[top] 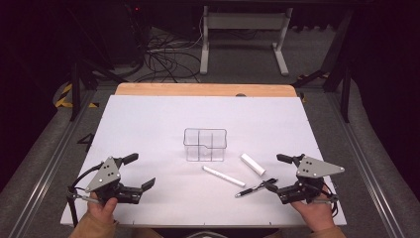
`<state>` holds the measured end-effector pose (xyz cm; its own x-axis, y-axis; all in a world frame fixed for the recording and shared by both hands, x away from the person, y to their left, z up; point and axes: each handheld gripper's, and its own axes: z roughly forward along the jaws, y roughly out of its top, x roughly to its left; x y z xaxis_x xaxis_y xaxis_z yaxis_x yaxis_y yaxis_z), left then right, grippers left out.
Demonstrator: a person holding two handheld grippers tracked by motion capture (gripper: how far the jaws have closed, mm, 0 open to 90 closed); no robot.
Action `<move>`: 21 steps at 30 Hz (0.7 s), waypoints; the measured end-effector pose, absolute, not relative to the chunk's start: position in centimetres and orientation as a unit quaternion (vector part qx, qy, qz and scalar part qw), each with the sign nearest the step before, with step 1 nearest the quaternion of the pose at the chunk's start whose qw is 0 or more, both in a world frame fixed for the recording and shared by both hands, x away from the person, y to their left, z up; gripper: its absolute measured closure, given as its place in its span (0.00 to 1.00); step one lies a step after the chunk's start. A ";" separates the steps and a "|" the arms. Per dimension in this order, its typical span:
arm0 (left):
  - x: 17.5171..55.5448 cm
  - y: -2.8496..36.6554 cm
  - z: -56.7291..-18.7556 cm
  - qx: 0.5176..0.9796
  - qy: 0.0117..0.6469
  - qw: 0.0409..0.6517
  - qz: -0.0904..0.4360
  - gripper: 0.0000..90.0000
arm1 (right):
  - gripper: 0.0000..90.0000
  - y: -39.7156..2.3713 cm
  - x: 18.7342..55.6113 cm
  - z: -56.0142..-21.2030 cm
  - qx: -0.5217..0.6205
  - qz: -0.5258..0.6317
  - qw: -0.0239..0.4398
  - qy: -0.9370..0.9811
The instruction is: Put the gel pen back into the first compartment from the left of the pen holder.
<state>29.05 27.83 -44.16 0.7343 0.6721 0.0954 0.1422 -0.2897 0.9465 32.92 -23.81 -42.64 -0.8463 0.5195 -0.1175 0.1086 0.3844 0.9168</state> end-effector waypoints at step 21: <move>28.8 28.3 -44.5 0.757 0.281 0.533 0.251 0.08 | 0.08 -22.2 34.3 -40.6 0.171 0.480 0.190 0.839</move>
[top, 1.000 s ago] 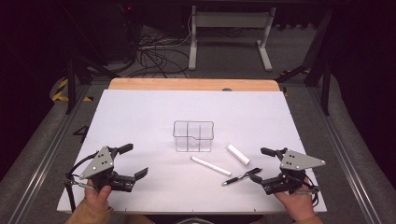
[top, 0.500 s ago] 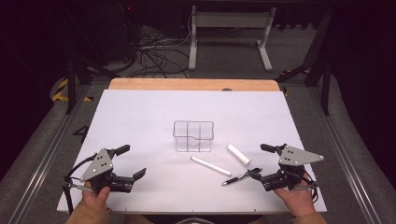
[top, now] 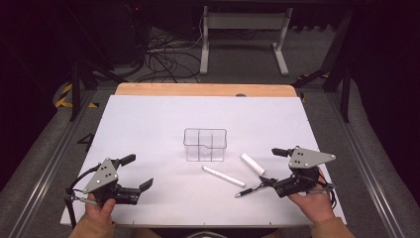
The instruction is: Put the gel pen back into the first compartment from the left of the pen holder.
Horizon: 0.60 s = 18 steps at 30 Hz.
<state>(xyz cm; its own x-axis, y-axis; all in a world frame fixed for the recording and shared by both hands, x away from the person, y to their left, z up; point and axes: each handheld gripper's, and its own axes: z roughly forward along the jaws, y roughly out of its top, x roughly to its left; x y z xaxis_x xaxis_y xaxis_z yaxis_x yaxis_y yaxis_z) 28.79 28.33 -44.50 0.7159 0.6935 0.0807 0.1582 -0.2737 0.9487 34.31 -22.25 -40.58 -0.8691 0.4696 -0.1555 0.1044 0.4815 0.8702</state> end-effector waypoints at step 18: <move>28.6 28.4 -44.5 0.759 0.282 0.530 0.251 0.08 | 0.12 -21.1 35.2 -39.8 0.145 0.469 0.161 0.856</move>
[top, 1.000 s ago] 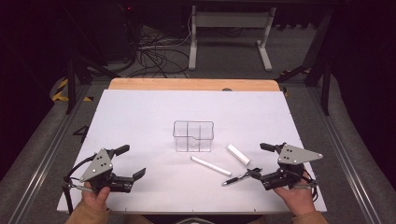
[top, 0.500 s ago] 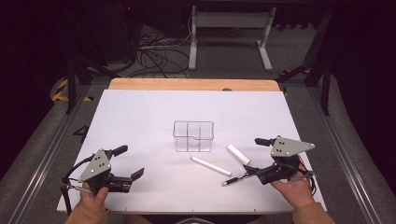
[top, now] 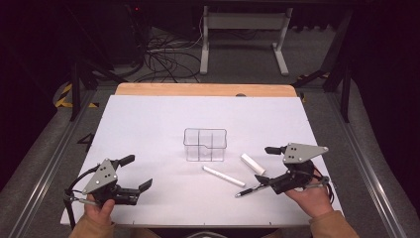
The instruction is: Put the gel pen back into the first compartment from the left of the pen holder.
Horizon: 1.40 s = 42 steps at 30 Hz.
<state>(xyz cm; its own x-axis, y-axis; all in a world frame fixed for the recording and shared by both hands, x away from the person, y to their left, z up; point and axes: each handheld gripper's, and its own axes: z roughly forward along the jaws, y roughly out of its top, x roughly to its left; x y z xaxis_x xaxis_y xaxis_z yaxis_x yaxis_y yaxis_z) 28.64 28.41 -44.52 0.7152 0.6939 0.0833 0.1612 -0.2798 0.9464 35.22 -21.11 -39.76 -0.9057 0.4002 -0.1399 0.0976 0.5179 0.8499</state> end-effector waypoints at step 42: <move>28.7 28.3 -44.5 0.766 0.280 0.524 0.246 0.08 | 0.38 -16.8 37.1 -41.0 0.011 0.216 0.111 0.970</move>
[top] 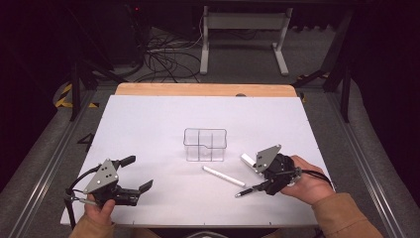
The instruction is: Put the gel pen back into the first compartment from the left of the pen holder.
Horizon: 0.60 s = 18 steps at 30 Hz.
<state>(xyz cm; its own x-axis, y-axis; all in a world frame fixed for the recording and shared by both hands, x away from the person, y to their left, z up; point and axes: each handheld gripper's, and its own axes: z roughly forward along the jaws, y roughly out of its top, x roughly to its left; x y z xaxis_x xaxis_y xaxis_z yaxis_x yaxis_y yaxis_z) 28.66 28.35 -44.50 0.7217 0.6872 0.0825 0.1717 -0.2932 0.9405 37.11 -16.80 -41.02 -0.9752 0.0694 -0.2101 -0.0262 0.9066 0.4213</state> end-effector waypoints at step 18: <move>28.7 28.4 -44.5 0.767 0.281 0.523 0.243 0.08 | 0.48 -15.6 37.3 -42.0 -0.019 0.153 0.087 0.984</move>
<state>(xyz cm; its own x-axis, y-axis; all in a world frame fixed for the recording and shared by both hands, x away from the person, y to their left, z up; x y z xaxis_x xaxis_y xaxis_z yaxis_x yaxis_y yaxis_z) 28.74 28.37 -44.53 0.7238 0.6854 0.0798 0.1759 -0.2951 0.9391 37.35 -15.58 -42.03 -0.9842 -0.0117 -0.1769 -0.0649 0.9523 0.2981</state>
